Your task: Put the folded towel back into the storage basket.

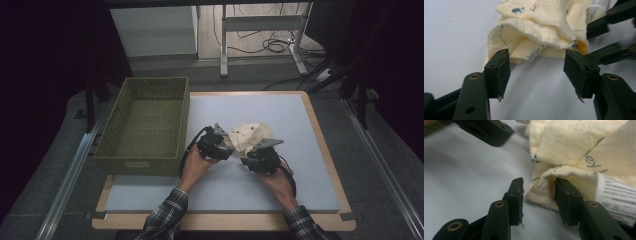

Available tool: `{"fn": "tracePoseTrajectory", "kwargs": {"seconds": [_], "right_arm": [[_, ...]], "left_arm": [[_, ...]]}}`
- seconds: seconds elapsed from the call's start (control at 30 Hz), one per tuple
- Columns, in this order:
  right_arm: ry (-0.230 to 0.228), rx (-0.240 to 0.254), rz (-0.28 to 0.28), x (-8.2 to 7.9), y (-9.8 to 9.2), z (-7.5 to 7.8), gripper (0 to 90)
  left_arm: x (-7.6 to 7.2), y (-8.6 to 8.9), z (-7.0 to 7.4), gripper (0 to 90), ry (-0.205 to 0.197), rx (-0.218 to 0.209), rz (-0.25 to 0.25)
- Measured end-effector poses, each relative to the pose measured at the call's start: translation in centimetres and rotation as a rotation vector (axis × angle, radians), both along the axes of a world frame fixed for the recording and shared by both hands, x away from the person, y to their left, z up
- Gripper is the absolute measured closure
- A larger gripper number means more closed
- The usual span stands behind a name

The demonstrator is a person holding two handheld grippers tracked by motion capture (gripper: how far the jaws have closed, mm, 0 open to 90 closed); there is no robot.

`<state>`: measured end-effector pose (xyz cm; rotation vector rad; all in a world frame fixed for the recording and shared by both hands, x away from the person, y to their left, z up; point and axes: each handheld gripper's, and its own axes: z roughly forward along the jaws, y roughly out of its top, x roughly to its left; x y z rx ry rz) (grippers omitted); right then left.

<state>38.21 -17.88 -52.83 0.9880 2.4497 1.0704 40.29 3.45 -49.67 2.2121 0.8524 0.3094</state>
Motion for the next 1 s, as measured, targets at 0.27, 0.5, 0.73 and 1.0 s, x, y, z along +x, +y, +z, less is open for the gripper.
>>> {"fn": "tracePoseTrajectory", "kwargs": {"seconds": [0.27, 0.5, 0.73, 1.0], "right_arm": [[0.005, -0.001, 0.002, -0.2, -0.8, 0.5, 86.7], [0.018, 0.052, 0.016, -2.2, -4.1, 1.9, 86.7], [0.034, 0.118, -0.044, -4.6, -9.6, 2.9, 86.5], [0.072, 0.103, -0.125, -6.9, -14.3, 1.8, 74.9]], "left_arm": [[0.9, -3.1, -0.6, 38.7, -0.022, 0.096, -0.031], [2.7, -2.5, -0.6, 61.4, -0.024, 0.022, 0.066], [2.9, -0.7, -0.6, 57.4, -0.010, -0.001, 0.143], [1.6, -0.5, -1.5, 45.8, 0.032, -0.061, 0.081]]}}
